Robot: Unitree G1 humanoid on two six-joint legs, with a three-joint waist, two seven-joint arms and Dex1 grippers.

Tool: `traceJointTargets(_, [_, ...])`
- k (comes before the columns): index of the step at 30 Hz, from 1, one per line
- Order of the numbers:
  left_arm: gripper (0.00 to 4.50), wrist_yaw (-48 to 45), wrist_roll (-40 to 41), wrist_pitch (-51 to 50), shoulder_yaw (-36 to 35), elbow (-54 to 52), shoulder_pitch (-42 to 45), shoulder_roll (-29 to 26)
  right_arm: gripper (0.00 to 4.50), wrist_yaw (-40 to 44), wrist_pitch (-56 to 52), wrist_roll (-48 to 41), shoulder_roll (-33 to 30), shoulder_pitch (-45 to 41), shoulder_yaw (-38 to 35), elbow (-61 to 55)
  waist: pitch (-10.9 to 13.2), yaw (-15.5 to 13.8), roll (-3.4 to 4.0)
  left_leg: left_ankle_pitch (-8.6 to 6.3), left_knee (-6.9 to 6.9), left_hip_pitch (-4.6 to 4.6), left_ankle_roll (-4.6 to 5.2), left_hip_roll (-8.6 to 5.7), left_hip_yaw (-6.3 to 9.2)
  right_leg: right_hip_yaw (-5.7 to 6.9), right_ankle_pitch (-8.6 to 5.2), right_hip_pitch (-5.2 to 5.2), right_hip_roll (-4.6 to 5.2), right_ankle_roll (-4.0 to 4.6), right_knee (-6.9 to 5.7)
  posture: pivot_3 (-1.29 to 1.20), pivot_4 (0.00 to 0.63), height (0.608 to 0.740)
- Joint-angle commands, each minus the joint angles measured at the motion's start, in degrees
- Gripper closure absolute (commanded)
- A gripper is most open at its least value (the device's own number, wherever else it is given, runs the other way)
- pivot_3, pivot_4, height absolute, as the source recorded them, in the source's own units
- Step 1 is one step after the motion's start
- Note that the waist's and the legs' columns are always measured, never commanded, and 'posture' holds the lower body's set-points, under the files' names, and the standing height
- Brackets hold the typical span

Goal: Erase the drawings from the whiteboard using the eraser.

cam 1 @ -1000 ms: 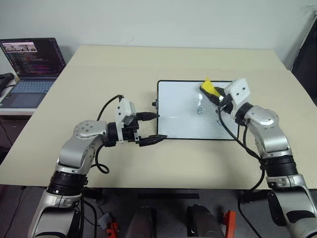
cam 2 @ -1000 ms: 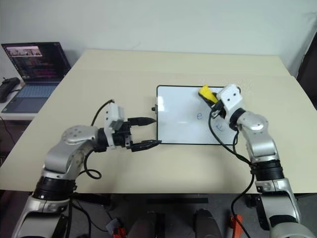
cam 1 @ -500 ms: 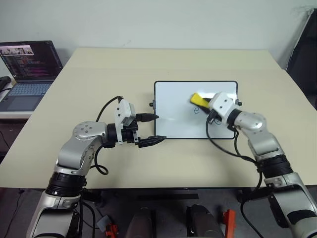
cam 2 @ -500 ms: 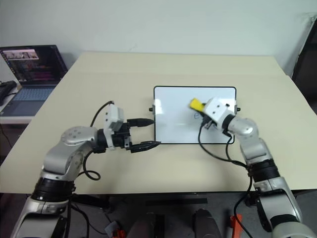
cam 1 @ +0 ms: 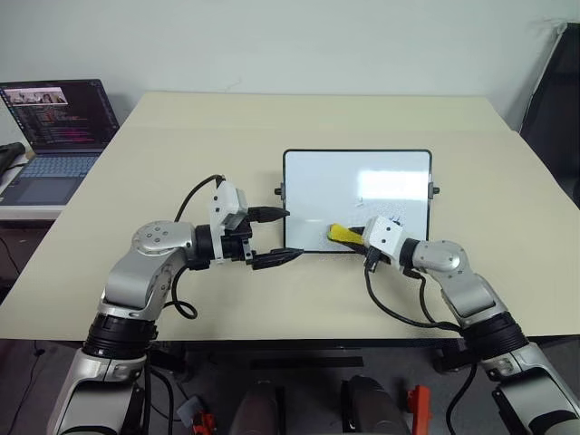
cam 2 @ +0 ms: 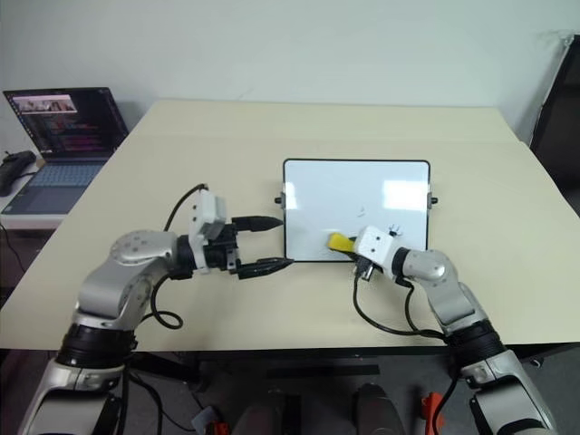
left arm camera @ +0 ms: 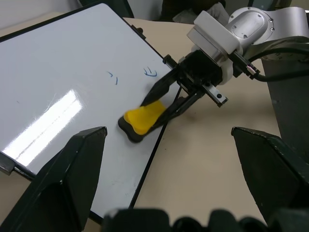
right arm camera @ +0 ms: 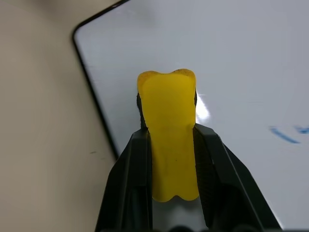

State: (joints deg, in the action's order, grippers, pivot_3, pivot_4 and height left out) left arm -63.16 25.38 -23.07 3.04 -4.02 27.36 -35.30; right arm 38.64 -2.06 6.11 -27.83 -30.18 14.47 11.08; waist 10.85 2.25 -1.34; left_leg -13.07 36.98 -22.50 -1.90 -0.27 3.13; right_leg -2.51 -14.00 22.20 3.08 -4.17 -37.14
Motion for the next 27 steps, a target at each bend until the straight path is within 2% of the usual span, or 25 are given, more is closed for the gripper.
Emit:
traceJointTargets(1, [0.00, -0.18, -0.32, 1.55, -0.40, -0.43, 1.66, 0.10, 3.66, -7.88, 0.99, 4.07, -2.08, -3.91, -4.14, 7.13, 0.00, -0.03, 0.00, 0.03, 0.00, 0.00, 0.01, 0.00, 0.00, 0.00, 0.00, 0.00, 0.00, 0.01, 0.01, 0.00, 0.150, 0.740])
traceJointTargets(6, [0.00, 0.54, -1.23, 2.88, -0.83, 0.17, 2.53, 0.32, 3.67, -14.52, 2.50, 5.43, -2.31, -8.65, -6.30, 13.64, -0.01, -0.17, -0.01, 0.07, -0.01, 0.00, 0.02, 0.00, 0.00, 0.00, 0.10, -0.01, 0.00, 0.24, 0.03, 0.00, 0.150, 0.740])
traceJointTargets(9, [0.00, 0.12, -1.25, 2.78, -0.97, 0.41, 2.69, -0.06, 3.67, -14.96, 3.41, 5.65, -2.26, -9.81, -6.22, 15.37, -0.01, -0.17, -0.01, 0.08, -0.01, -0.01, 0.02, 0.00, -0.01, -0.01, 0.13, -0.01, 0.00, 0.29, 0.03, 0.00, 0.150, 0.740])
traceJointTargets(14, [0.00, 0.46, -1.57, 3.25, -0.96, 0.60, 2.93, 0.14, 3.67, -11.04, 2.88, 3.29, -1.05, -6.46, -5.52, 10.22, -0.01, -0.13, -0.02, 0.08, -0.03, 0.00, 0.02, 0.00, -0.01, -0.01, 0.16, -0.01, 0.00, 0.21, 0.05, 0.00, 0.150, 0.740])
traceJointTargets(17, [0.00, 0.31, -1.27, 2.98, -1.33, 0.36, 3.20, -0.18, 3.67, -3.63, -0.84, -5.63, -1.72, -4.29, -9.00, 0.30, -0.01, -0.14, -0.02, 0.07, -0.06, -0.03, 0.02, 0.01, 0.00, 0.00, 0.15, 0.01, 0.00, 0.20, 0.07, 0.00, 0.150, 0.740])
traceJointTargets(19, [0.00, 0.11, -1.19, 2.98, -1.72, 0.57, 3.46, -0.64, 3.67, 0.16, -5.68, -9.24, -3.89, -3.32, -10.84, -5.55, 0.06, -0.15, 0.07, 0.07, -0.08, -0.17, 0.02, 0.01, 0.02, 0.01, 0.17, 0.11, 0.00, 0.19, 0.07, 0.00, 0.150, 0.740])
traceJointTargets(23, [0.00, -0.13, -2.10, 4.47, -4.15, 2.78, 4.57, -3.62, 3.67, 12.54, -19.16, -20.50, -16.82, 3.60, -18.29, -21.98, 0.14, -0.66, 0.20, 0.06, -0.09, -0.61, 0.02, -0.03, 0.04, 0.03, 0.19, 0.55, 0.03, 0.13, 0.05, 0.00, 0.150, 0.740])
traceJointTargets(27, [0.00, -0.99, -2.37, 5.33, -5.64, 4.37, 4.31, -6.89, 3.67, 19.46, -26.37, -25.16, -29.03, 13.56, -27.98, -28.26, 0.13, -0.99, 0.17, -0.02, -0.25, -0.63, 0.00, -0.02, 0.14, 0.17, 0.05, 0.53, 0.05, 0.15, 0.19, 0.00, 0.150, 0.740])
